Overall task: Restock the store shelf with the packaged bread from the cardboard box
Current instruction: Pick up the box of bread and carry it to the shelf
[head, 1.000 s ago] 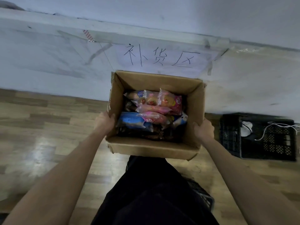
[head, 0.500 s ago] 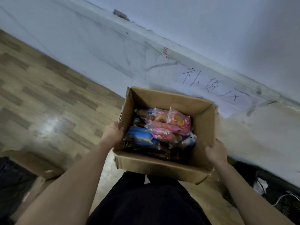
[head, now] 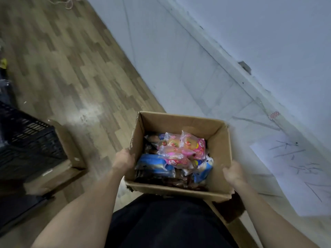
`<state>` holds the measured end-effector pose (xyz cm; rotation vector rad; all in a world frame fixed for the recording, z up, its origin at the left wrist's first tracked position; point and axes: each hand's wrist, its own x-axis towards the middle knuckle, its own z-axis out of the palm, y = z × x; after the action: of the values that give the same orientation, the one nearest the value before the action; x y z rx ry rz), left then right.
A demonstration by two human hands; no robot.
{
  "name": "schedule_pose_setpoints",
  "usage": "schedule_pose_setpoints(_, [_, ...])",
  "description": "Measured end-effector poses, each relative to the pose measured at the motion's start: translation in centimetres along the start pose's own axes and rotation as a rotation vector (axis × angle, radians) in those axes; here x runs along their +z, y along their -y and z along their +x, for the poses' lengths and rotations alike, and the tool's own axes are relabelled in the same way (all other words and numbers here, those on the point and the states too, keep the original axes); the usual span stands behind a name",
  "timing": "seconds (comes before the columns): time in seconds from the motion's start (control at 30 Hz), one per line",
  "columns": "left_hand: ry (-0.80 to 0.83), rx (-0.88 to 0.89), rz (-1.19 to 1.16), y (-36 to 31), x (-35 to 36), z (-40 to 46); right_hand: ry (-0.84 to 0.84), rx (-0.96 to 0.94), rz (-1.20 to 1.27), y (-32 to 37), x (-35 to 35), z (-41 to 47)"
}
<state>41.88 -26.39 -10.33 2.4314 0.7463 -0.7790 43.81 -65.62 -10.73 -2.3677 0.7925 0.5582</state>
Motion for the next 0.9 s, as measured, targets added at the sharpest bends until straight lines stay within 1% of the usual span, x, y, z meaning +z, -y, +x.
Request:
schedule_pose_setpoints(0.1, [-0.051,-0.064,-0.011,1.9,-1.6,1.1,0.006,-0.076,-0.023,4.8,1.4,1.3])
schedule_pose_setpoints(0.2, [-0.105,-0.142,-0.106,3.0,-3.3,2.7,0.034,-0.144,-0.049,8.8,3.0,3.0])
schedule_pose_setpoints(0.33, [-0.142,-0.238,-0.203,3.6,-4.8,4.9,0.077,-0.184,-0.092,14.0,4.6,5.8])
schedule_pose_setpoints(0.43, [-0.164,-0.294,-0.212,3.4,-5.4,7.4,0.095,-0.252,-0.148,18.4,5.1,8.7])
schedule_pose_setpoints(0.53, [-0.199,-0.377,-0.306,2.5,-6.8,9.7,0.141,-0.332,-0.178,23.7,5.1,12.1])
schedule_pose_setpoints(0.6, [-0.219,-0.428,-0.34,1.8,-8.5,10.7,0.17,-0.348,-0.204,26.8,5.0,13.6])
schedule_pose_setpoints(0.77, [-0.244,-0.492,-0.325,0.4,-11.7,12.6,0.257,-0.364,-0.288,32.3,6.4,16.7])
schedule_pose_setpoints(0.9, [-0.263,-0.577,-0.402,0.7,-13.0,13.7,0.306,-0.423,-0.333,37.0,7.6,17.7])
